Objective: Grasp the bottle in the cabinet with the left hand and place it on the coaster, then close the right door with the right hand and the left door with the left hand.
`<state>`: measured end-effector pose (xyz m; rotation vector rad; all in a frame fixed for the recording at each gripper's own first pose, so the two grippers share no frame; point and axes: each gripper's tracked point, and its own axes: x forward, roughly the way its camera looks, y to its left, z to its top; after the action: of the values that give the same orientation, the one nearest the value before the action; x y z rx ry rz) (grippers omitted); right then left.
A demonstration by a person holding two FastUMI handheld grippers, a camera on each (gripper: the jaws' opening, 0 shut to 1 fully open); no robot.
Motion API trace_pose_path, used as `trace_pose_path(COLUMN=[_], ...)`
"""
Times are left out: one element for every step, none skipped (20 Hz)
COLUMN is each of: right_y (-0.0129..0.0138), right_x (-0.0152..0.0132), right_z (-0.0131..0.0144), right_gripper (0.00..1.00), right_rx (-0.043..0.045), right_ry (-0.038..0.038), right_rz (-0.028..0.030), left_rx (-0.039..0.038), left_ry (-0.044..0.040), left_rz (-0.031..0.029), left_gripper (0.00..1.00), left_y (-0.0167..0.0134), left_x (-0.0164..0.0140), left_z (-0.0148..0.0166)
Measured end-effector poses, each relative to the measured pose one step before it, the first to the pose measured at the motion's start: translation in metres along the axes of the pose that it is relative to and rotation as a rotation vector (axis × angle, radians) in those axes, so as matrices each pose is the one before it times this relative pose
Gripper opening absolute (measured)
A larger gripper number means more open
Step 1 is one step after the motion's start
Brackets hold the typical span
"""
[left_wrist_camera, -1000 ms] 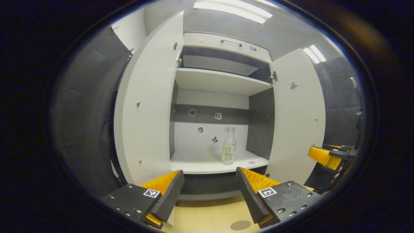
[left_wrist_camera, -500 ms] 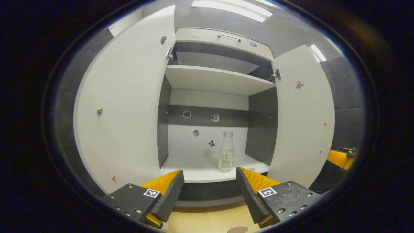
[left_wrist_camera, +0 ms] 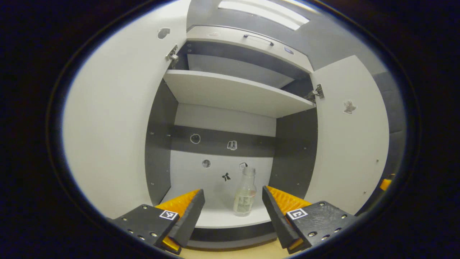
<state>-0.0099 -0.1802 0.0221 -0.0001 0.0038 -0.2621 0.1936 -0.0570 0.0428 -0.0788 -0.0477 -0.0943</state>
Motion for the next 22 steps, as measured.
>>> trace_pose_path(right_y=[-0.00812,-0.00983,-0.00928,-0.00937,-0.00755,-0.00699,-0.00688,-0.00631,-0.0048,-0.00473,-0.00191,-0.00115,-0.00585,-0.00327,-0.00205,-0.00056,-0.00027,-0.00027,0.00039,0.00161,0.00083,0.00107], right_x=[0.00427,0.00313,0.00346,0.00266,0.00347,0.00378,0.00263,0.00265,0.00235,0.00436,0.00361,0.00633,0.0033,0.00338,0.00343,0.00406,0.00227,0.00101,0.00097,0.00086,0.00014,0.0003], right_z=[0.00031,-0.00151,0.00143,0.00104,-0.00006,-0.00006,-0.00018,-0.00018,-0.0005,-0.00163,-0.00055,-0.00241,-0.00218,0.00089,0.0026,0.00206,0.00113,-0.00025,0.00023,0.00015,-0.00164,-0.00049], right_gripper=[0.93,0.94,0.98,0.98,0.98,0.94,0.94,0.98,0.93,0.98,0.93,0.93,0.98,0.98,0.98,0.98,0.94,0.94,0.94,0.94,0.94,0.94], right_rx=[0.00422,-0.002,-0.00404,-0.00458,-0.00095,0.0028,0.00124,-0.00147,-0.004,-0.00748,-0.01217,-0.02143,-0.02146,-0.00977,-0.00429,-0.00608,-0.00809,-0.0042,0.00308,0.00827,0.00646,0.00608], right_ry=[0.00041,-0.00331,-0.00692,-0.00696,-0.0053,-0.00237,-0.00243,-0.00115,0.00072,0.00193,0.00141,0.00488,0.00885,0.00344,-0.00186,-0.00163,-0.00303,-0.00171,-0.00023,-0.00028,0.00074,-0.00007], right_rz=[-0.01067,-0.01484,-0.0138,-0.01605,-0.01462,-0.0116,-0.01146,-0.01011,-0.00411,0.00147,0.0098,0.01783,0.00385,0.00561,0.00517,0.00218,0.00094,0.0004,0.00204,0.00119,-0.00284,-0.00435], left_rx=[-0.00072,-0.00603,-0.00594,0.00111,0.00886,0.01083,0.0069,-0.00124,-0.00635,-0.00742,-0.00594,-0.00149,0.00084,0.00253,0.00707,0.01232,0.01292,0.01291,0.01273,0.00742,0.0031,-0.0017], left_ry=[0.00162,-0.00003,-0.0028,-0.00053,0.00055,0.00103,0.00115,-0.00032,-0.00532,0.00169,0.00583,0.01038,0.012,0.00951,0.0081,0.00649,0.00169,0.00178,0.00361,0.0075,-0.00072,-0.0014], left_rz=[0.00756,0.00397,0.00082,0.00452,0.00876,0.00477,0.00117,-0.00023,-0.00342,-0.00662,-0.00802,-0.00826,-0.00564,-0.01191,-0.01237,-0.01,-0.00539,-0.00352,-0.00259,0.0004,0.00122,0.00255], left_gripper=[0.94,0.94,0.99,0.99,0.94,0.93,0.93,0.93,0.98,0.94,0.93,0.93,0.93,0.94,0.94,0.94,0.94,0.93,0.92,0.93,0.92,0.92], left_y=[0.00045,0.00023,-0.00161,-0.00054,0.0012,0.00008,-0.00055,-0.00104,-0.00192,-0.00193,-0.00299,-0.00369,-0.00132,-0.00328,-0.0042,-0.00387,-0.0029,-0.00284,-0.0039,-0.00294,-0.00198,0.00028], left_x=[0.00989,0.00827,0.0071,0.00666,0.0084,0.00705,0.00844,0.00849,0.00868,0.00779,0.00829,0.00853,0.00627,0.00668,0.0068,0.0071,0.00503,0.00459,0.00181,0.0007,-0.00227,-0.00117], left_z=[0.00088,0.00064,0.00076,0.00038,-0.0012,0.00026,-0.00062,0.00075,0.00094,-0.00055,-0.00482,-0.00417,-0.00601,-0.00348,-0.00453,-0.00283,-0.00187,-0.00076,-0.0005,0.00077,0.001,0.00211])
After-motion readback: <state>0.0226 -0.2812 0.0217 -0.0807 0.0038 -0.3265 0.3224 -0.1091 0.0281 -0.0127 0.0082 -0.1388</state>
